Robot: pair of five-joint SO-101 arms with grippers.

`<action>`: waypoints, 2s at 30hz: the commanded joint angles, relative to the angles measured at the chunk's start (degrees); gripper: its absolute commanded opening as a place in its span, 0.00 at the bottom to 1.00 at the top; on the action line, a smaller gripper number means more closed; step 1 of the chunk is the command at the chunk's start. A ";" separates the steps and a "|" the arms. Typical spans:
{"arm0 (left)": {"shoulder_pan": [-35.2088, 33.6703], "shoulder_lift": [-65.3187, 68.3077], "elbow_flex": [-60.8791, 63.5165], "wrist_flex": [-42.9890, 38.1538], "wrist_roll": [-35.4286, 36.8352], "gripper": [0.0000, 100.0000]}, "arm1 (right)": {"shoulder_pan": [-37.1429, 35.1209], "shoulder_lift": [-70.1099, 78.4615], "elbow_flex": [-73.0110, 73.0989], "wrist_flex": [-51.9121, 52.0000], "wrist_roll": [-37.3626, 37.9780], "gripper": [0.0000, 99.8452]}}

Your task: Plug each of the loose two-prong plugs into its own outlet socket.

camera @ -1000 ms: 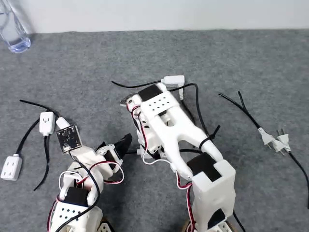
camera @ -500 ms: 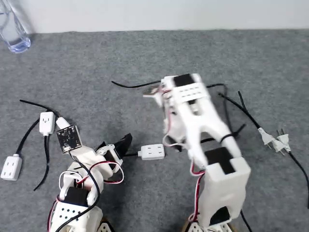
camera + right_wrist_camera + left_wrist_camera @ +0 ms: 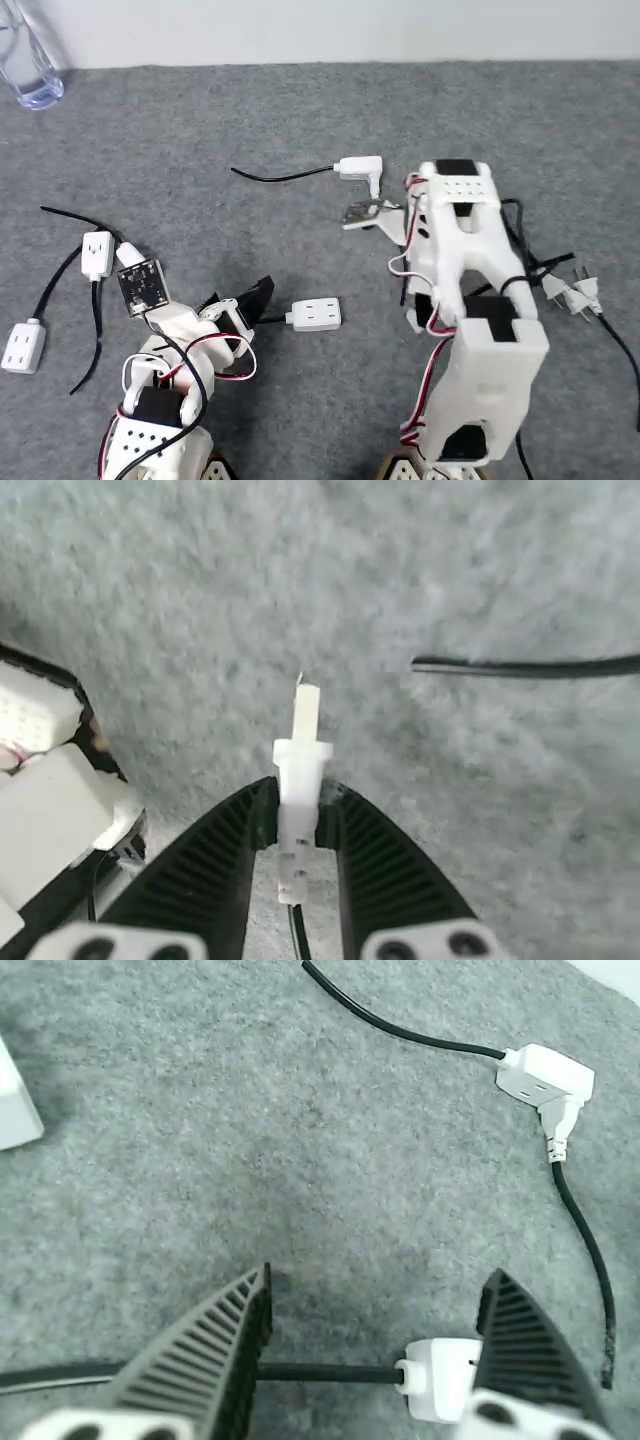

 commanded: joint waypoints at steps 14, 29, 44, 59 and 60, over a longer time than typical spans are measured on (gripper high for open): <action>0.09 -0.62 -0.57 -1.32 -0.70 0.32 | 3.74 -2.51 -0.44 -5.67 11.87 0.18; 0.18 -0.62 -0.57 -1.32 -0.70 0.32 | 3.91 -23.34 6.68 -0.84 18.11 0.07; 0.18 -0.62 -0.57 -1.32 -0.70 0.32 | 4.88 -73.27 64.35 -47.16 2.37 0.25; 0.26 -0.62 -0.57 -1.32 -0.70 0.32 | 4.09 -51.03 55.03 -33.45 24.44 0.22; 0.26 -0.62 -0.57 -1.32 -0.70 0.32 | 4.44 -48.22 52.75 -32.66 25.14 0.22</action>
